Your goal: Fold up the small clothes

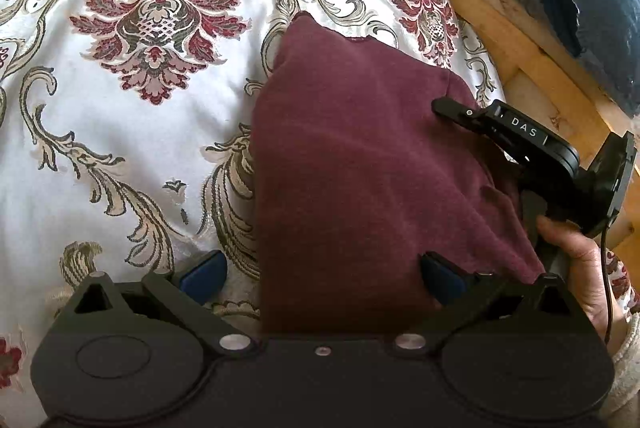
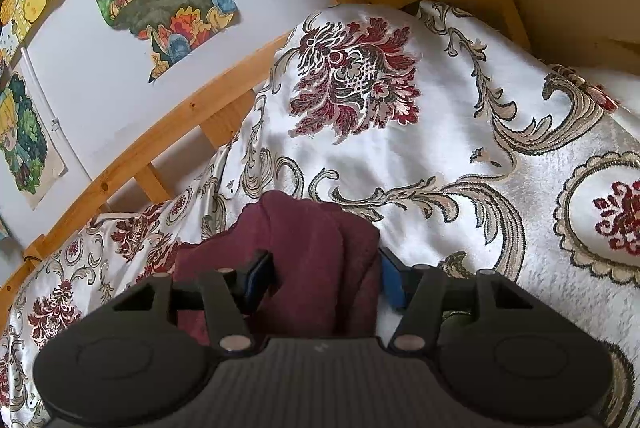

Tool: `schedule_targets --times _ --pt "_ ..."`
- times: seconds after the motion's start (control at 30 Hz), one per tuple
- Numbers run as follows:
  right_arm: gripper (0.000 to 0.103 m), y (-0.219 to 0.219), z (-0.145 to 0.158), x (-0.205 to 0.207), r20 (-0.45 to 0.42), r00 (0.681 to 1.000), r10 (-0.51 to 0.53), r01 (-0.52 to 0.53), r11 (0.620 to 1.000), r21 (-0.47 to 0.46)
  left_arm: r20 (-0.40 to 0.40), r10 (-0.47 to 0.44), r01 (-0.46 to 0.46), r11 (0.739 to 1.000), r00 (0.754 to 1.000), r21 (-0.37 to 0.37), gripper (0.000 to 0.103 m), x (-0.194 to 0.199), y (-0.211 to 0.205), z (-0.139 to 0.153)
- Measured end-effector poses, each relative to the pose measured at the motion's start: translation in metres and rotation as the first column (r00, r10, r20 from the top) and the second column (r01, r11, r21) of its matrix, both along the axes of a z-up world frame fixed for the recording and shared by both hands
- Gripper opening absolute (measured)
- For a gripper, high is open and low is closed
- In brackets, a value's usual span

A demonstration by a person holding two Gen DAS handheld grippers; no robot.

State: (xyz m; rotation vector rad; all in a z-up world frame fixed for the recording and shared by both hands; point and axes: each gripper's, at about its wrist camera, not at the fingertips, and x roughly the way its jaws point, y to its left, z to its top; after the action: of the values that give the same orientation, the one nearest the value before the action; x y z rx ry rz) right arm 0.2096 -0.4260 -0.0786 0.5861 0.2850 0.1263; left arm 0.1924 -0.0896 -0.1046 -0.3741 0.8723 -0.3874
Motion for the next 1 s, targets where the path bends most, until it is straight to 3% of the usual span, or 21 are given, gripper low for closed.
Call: schedule_targets --times 0.4,0.5,0.57,0.7,0.83,1.0 --pt "0.066 -0.001 -0.001 -0.001 0.003 1.000 -0.003 0.003 1.000 0.010 -0.001 0.006 -0.006 1.000 1.000 -0.009 0.103 -0.001 0.001 -0.001" --pt "0.075 -0.002 0.000 -0.001 0.009 1.000 -0.001 0.001 1.000 0.017 -0.001 0.005 -0.005 1.000 1.000 -0.010 0.103 -0.001 0.001 -0.001" --pt "0.086 -0.001 0.001 -0.002 0.014 1.000 0.011 -0.012 1.000 0.019 -0.001 0.005 -0.005 1.000 1.000 -0.010 0.103 -0.001 0.001 -0.001" --pt "0.094 0.003 0.006 -0.001 0.018 0.999 0.044 -0.044 0.999 -0.004 -0.005 0.006 -0.006 1.000 1.000 -0.016 0.103 -0.001 0.001 -0.001" --pt "0.091 -0.003 0.006 -0.003 0.024 0.997 0.068 -0.068 0.997 0.019 -0.008 0.006 -0.006 1.000 1.000 -0.023 0.103 -0.001 0.002 -0.002" --pt "0.073 -0.019 0.003 -0.007 0.023 0.999 0.044 -0.047 0.993 0.105 -0.016 0.006 -0.006 0.999 1.000 -0.037 0.103 0.001 0.004 -0.003"
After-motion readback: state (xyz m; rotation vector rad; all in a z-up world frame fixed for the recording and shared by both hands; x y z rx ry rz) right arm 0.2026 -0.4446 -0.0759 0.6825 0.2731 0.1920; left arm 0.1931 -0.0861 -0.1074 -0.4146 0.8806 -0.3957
